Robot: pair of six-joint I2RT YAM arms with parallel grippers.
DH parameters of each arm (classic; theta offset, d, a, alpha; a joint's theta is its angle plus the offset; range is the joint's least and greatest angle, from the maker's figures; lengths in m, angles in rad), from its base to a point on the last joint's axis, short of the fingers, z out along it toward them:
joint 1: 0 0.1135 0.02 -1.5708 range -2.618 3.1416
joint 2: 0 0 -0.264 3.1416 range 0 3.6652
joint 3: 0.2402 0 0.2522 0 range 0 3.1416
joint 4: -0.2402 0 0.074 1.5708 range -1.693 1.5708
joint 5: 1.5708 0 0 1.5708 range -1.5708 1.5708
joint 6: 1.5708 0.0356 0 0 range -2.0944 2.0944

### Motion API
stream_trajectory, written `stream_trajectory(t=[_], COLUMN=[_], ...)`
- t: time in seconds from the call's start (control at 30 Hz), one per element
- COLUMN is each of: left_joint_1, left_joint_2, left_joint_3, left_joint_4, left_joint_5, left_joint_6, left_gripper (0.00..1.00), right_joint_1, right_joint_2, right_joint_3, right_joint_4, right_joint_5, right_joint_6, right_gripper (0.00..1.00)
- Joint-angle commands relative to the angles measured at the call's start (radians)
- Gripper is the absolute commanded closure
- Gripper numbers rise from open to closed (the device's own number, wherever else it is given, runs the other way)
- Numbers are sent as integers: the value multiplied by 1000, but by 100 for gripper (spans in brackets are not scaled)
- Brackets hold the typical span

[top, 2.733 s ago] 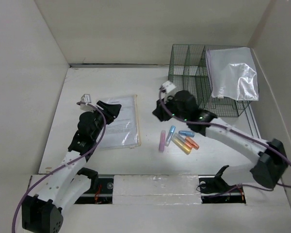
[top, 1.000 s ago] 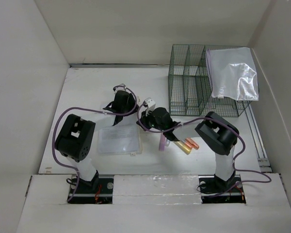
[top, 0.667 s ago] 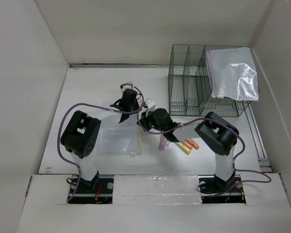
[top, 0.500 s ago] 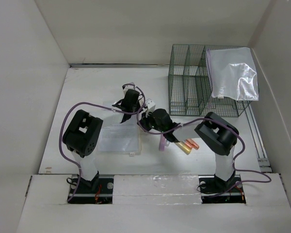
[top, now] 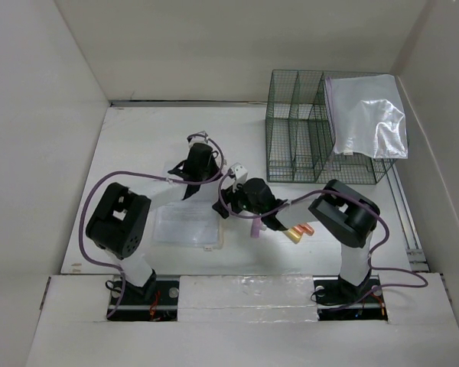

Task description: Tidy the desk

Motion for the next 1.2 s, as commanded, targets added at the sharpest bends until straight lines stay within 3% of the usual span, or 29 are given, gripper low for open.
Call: stream_trajectory(t=[0.0, 0.2, 0.3, 0.33, 0.43, 0.5, 0.53, 0.63, 0.7, 0.73, 0.83, 0.87, 0.9, 1.03, 1.17], left_joint_1=[25, 25, 25, 25, 25, 25, 25, 25, 25, 25, 25, 25, 25, 36, 36], left_joint_2=[-93, -162, -172, -177, -214, -234, -235, -260, -301, -321, -434, -498, -528, -698, -799], left_joint_3=[-22, -42, -39, -44, -51, -44, -36, -33, -40, -54, -86, -91, -91, -88, -88], left_joint_4=[71, 85, 69, 74, 83, 74, 69, 45, 25, 20, 11, 6, -6, -23, -20], left_joint_5=[75, 78, 70, 56, 44, 42, 44, 33, 13, -4, -36, -42, -47, -39, 18], left_joint_6=[-43, -77, -89, -94, -99, -99, -99, -102, -108, -109, -112, -111, -111, -108, -112], left_gripper=[100, 100, 100, 100, 100, 100, 100, 100, 100, 89, 67, 54, 49, 43, 42], right_joint_1=[8, 20, 45, 45, 45, 45, 45, 45, 45, 36, 35, 35, 35, 17, -53], right_joint_2=[-25, -6, -9, -11, -9, 6, 8, -20, -84, -112, -258, -302, -342, -547, -679], right_joint_3=[-17, -21, -12, -27, -44, -36, -36, -58, -58, -58, -17, 0, 25, 230, 426], right_joint_4=[112, 187, 182, 204, 242, 244, 248, 229, 175, 105, -117, -179, -242, -643, -899], right_joint_5=[-58, -76, -41, -36, -50, -65, -65, -24, 11, 19, 85, 86, 155, 258, 272], right_joint_6=[55, 115, 150, 156, 186, 184, 187, 196, 169, 155, 68, 16, -12, -98, -176], right_gripper=[25, 23, 27, 39, 47, 61, 78, 100, 100, 100, 100, 100, 100, 100, 100])
